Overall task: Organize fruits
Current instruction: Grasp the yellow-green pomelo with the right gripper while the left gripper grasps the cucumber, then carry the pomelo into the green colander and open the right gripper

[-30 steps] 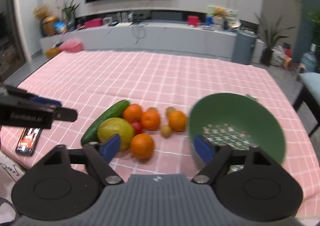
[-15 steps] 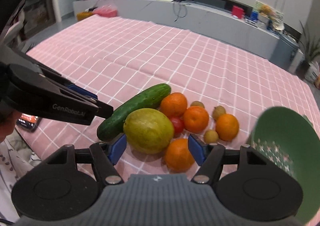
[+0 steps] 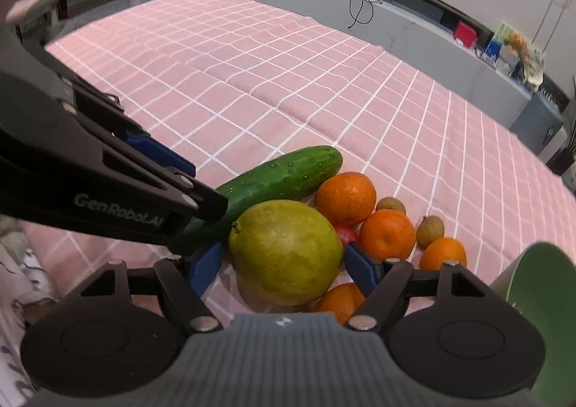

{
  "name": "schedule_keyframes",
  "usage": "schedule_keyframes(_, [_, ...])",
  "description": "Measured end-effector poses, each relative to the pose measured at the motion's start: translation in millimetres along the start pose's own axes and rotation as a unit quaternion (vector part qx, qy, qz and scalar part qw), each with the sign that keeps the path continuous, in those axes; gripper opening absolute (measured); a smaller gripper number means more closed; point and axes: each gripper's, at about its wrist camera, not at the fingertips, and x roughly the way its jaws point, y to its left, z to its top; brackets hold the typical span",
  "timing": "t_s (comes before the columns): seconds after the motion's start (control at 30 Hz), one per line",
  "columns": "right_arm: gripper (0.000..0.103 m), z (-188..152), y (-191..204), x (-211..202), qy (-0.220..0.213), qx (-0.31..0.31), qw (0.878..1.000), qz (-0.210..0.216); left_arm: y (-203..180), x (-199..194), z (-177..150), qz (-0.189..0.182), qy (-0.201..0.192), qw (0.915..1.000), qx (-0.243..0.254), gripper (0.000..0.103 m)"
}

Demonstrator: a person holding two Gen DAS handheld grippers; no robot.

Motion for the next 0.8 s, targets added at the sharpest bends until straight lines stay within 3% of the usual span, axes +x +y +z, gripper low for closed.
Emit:
schedule_keyframes(0.23, [0.068, 1.0, 5.0, 10.5, 0.006, -0.022, 0.999, -0.022, 4.3, -1.8, -0.4, -0.011, -0.007, 0.9999, -0.006, 0.038])
schedule_keyframes(0.5, [0.067, -0.7, 0.8, 0.6, -0.012, -0.005, 1.0, -0.024, 12.3, -15.7, -1.1, -0.009, -0.028, 0.9993, -0.022, 0.038])
schedule_keyframes(0.8, [0.067, 7.4, -22.1, -46.1, -0.062, 0.033, 0.996, -0.046, 11.3, -19.8, 8.7, -0.008, -0.024, 0.999, -0.037, 0.056])
